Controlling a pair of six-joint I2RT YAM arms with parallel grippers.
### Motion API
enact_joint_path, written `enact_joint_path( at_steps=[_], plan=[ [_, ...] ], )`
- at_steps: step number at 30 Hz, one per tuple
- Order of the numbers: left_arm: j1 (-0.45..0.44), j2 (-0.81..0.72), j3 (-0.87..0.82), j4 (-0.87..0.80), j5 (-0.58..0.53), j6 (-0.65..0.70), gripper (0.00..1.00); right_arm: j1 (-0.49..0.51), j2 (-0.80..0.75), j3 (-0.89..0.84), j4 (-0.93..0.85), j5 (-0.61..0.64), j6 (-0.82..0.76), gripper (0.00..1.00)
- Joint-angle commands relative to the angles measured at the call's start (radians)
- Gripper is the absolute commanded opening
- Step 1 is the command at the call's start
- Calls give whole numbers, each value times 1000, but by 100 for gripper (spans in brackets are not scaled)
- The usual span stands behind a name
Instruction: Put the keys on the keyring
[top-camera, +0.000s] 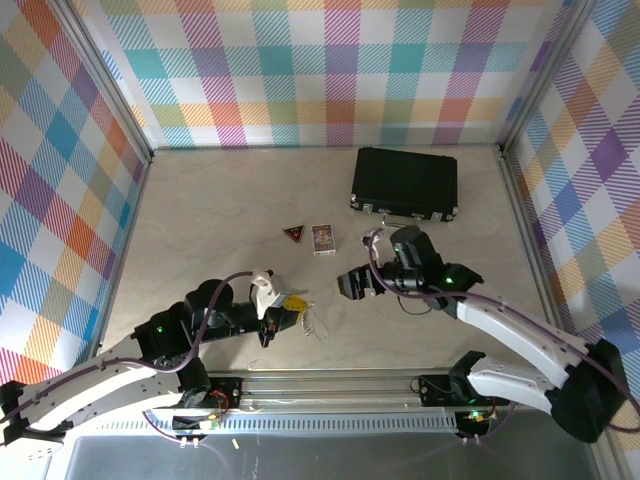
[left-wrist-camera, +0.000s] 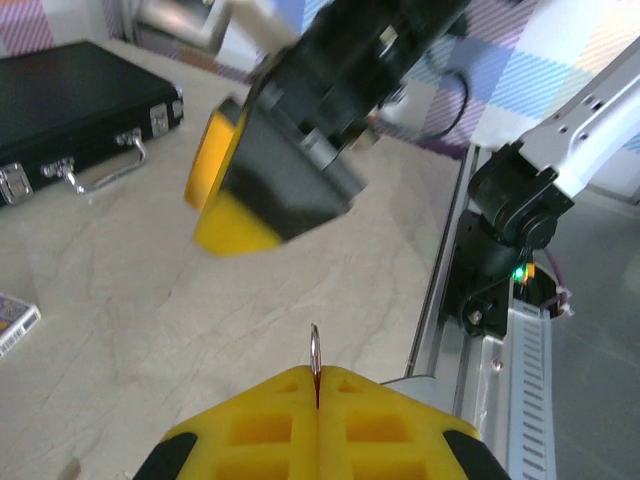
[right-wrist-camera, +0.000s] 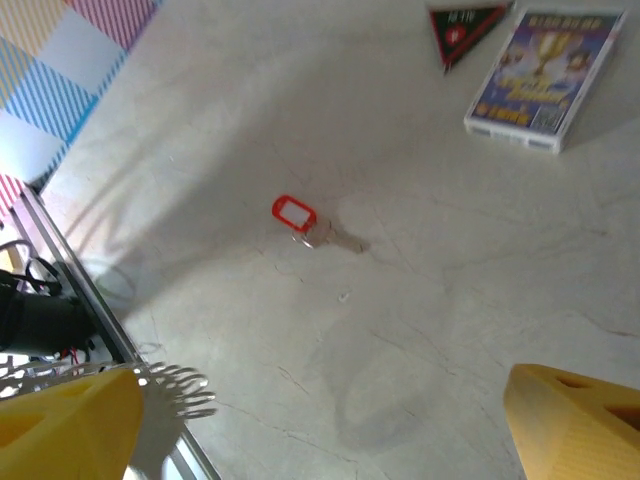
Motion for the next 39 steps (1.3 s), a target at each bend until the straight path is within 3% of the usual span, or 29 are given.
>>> enact_joint_path(
  at_steps=[1, 10, 22, 30, 39],
  plan=[
    [-2, -68, -15, 112, 12, -22, 0, -4, 104, 62, 27, -58, 10, 90],
    [-2, -123, 12, 71, 1, -33, 0, 15, 439, 204, 59, -131, -68, 82],
    [-2, -199, 14, -18, -23, -113, 0, 206, 745, 507, -84, 96, -94, 76],
    [-2, -321, -15, -44, -33, -154, 0, 280, 874, 623, -165, 194, -62, 69],
    [-2, -374, -2, -117, -26, -151, 0, 328, 956, 684, -213, 288, -24, 71]
  ],
)
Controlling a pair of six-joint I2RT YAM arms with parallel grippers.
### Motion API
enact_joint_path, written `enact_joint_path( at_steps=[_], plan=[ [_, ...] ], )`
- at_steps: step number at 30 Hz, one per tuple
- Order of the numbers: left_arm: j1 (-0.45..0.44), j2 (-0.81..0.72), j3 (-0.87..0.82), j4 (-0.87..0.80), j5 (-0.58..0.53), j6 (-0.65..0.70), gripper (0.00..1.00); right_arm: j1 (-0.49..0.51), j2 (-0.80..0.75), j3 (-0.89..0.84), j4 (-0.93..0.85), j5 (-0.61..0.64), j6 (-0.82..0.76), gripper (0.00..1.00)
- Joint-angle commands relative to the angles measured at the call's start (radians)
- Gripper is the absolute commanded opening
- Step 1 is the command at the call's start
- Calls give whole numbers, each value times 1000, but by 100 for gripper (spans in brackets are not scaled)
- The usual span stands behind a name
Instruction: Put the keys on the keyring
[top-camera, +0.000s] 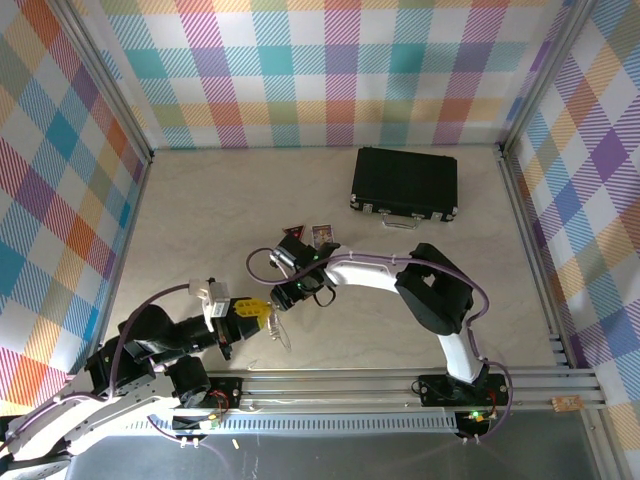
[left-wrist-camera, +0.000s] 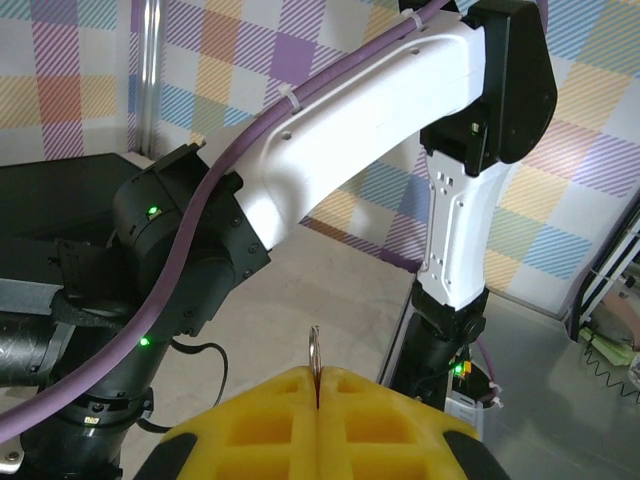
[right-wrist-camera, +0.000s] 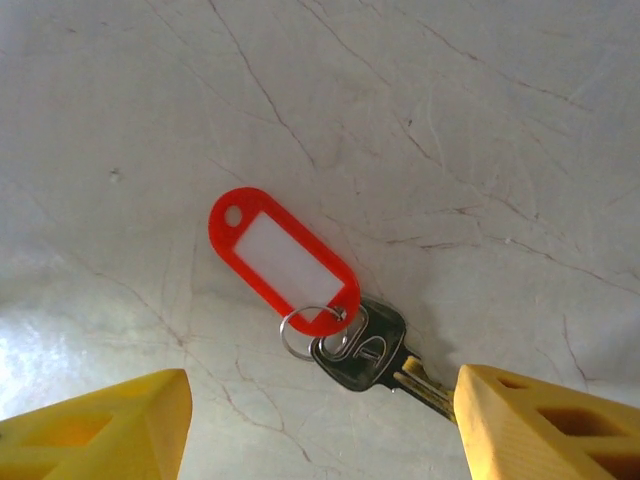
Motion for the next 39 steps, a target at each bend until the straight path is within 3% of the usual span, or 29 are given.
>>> enact_joint_path(
  at_steps=[1, 6, 21, 39],
  plan=[
    [-2, -20, 11, -9, 1, -19, 0, 27, 50, 64, -62, 63, 25, 72],
    [-2, -44, 7, -18, -9, -19, 0, 43, 86, 102, -94, 105, 28, 70],
    [-2, -47, 2, -24, -26, -15, 0, 36, 69, 98, -137, 148, 23, 45],
    [-2, -66, -15, -8, -19, -21, 0, 11, 58, 95, -178, 183, 29, 35]
  ],
)
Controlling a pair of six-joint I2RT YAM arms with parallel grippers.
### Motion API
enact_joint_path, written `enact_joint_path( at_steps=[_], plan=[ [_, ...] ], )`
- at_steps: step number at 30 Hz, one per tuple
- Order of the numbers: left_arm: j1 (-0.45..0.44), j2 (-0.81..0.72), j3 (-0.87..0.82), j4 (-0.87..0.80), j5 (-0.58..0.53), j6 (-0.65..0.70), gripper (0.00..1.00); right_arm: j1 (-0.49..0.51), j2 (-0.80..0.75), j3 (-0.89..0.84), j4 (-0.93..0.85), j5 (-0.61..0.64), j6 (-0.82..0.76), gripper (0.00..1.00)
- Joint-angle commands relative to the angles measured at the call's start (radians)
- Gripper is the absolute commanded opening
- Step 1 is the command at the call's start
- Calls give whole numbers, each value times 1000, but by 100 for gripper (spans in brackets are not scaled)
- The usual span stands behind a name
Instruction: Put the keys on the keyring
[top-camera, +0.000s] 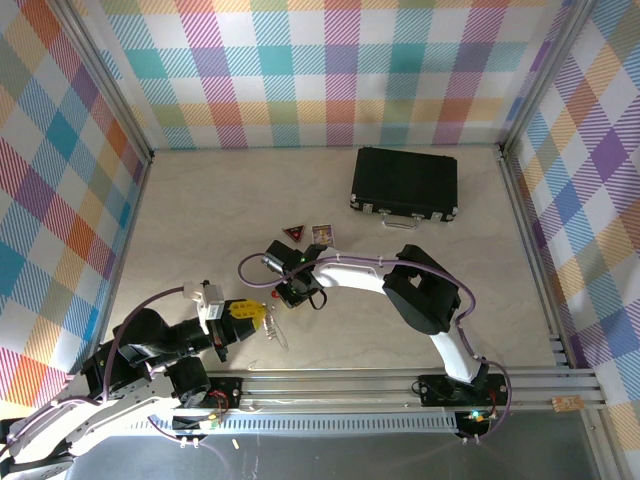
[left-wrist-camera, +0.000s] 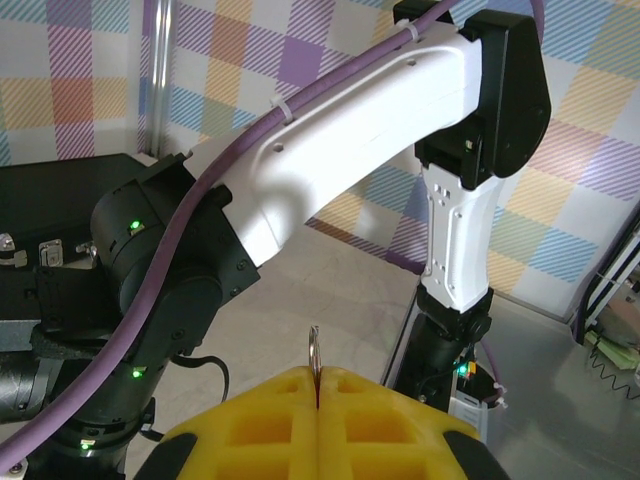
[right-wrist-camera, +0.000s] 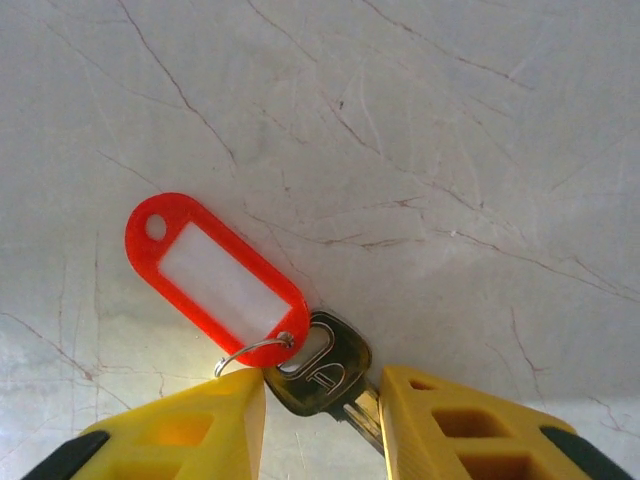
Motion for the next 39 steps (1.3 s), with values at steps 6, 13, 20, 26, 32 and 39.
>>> enact_joint_path(
  at_steps=[6, 13, 20, 26, 32, 39],
  plan=[
    [-2, -37, -8, 20, 2, -17, 0, -77, -89, -111, -36, 28, 8, 35],
    [-2, -47, -16, 24, 3, -17, 0, -140, -195, -262, -27, 34, 7, 35],
    [-3, -44, -17, 27, 1, -19, 0, -169, -312, -397, -46, 50, 28, 35],
    [-2, -24, -26, 36, -14, -22, 0, -176, -436, -463, -24, 0, 70, 46],
    [-2, -20, -43, 60, -25, -32, 0, -167, -482, -441, 102, -147, 133, 66],
    [-2, -22, -69, 72, -63, -43, 0, -142, -357, -348, 186, -172, 194, 68]
  ],
)
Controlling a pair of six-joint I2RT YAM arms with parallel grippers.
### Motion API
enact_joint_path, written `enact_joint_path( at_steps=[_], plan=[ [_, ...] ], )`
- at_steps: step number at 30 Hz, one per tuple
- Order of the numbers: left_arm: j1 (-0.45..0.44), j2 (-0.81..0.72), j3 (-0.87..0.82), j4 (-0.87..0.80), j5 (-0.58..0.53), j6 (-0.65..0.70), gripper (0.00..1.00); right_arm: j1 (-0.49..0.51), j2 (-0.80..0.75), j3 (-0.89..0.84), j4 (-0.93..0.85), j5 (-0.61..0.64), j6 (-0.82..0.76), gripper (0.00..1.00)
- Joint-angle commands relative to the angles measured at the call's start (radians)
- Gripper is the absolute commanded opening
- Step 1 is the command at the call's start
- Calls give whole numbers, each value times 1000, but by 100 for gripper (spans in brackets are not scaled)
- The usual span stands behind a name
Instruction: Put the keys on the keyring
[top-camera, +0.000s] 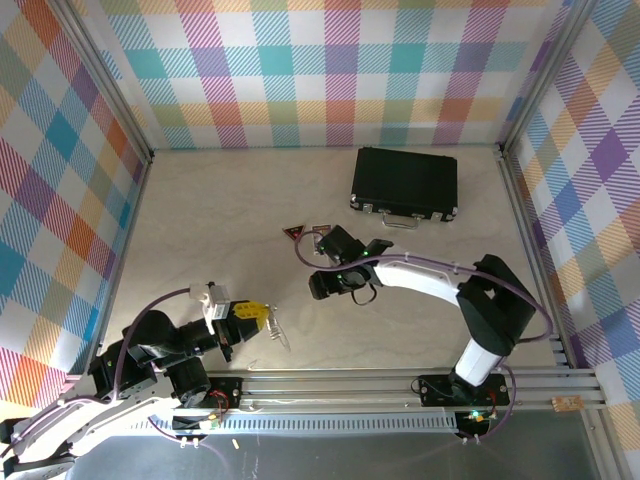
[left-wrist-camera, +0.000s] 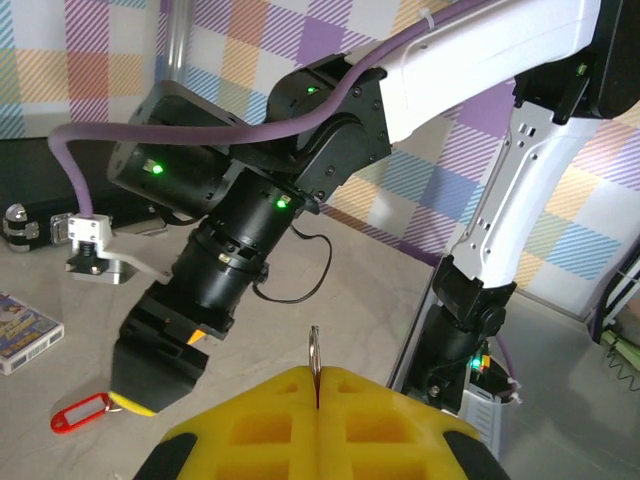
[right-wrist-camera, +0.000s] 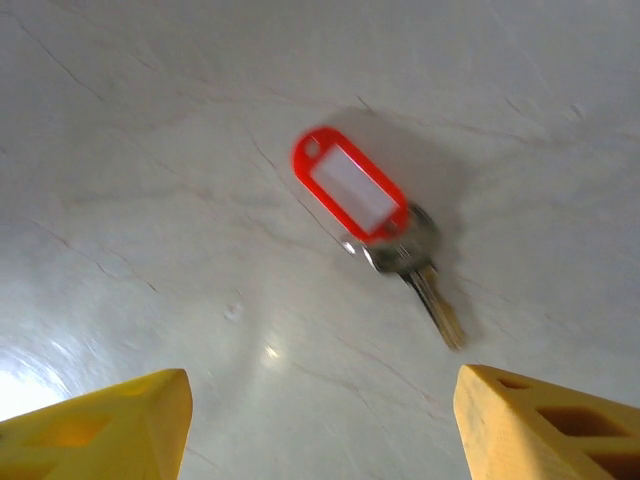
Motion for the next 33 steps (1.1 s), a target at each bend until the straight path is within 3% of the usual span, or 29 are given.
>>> enact_joint_path(
  at_steps=[1, 14, 33],
  plan=[
    [-2, -2, -12, 63, -29, -18, 0, 16, 57, 55, 50, -20, 48, 67],
    [-2, -8, -25, 70, -26, -5, 0, 17, 115, 59, 4, 61, 56, 50],
    [-2, -15, -13, 67, -23, 0, 0, 16, 207, 146, -12, 143, 43, 37]
  ],
)
